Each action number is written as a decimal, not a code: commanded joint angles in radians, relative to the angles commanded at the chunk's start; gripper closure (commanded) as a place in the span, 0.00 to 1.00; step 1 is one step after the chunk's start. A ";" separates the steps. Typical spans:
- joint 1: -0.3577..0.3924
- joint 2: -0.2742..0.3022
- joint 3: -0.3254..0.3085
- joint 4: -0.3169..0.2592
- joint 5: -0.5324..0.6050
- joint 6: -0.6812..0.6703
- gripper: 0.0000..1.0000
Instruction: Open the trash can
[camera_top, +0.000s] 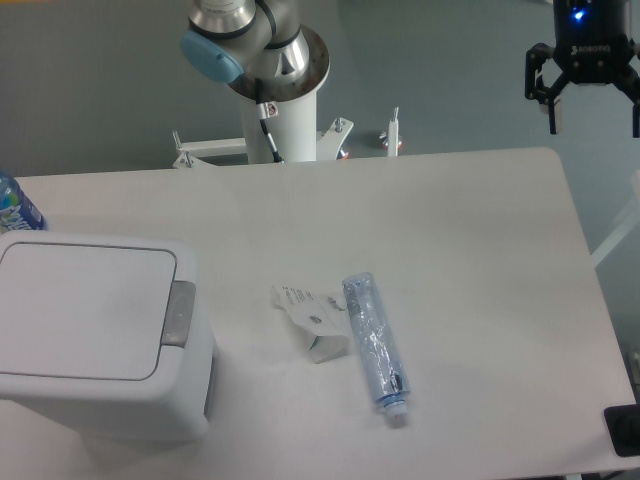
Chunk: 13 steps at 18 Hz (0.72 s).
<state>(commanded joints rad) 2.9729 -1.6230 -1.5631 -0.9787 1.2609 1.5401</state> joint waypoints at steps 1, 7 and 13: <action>0.000 0.000 -0.003 0.000 0.000 0.000 0.00; -0.005 0.000 0.005 0.000 -0.003 -0.147 0.00; -0.070 -0.020 0.038 0.009 -0.005 -0.503 0.00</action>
<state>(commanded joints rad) 2.9024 -1.6428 -1.5249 -0.9695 1.2563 1.0375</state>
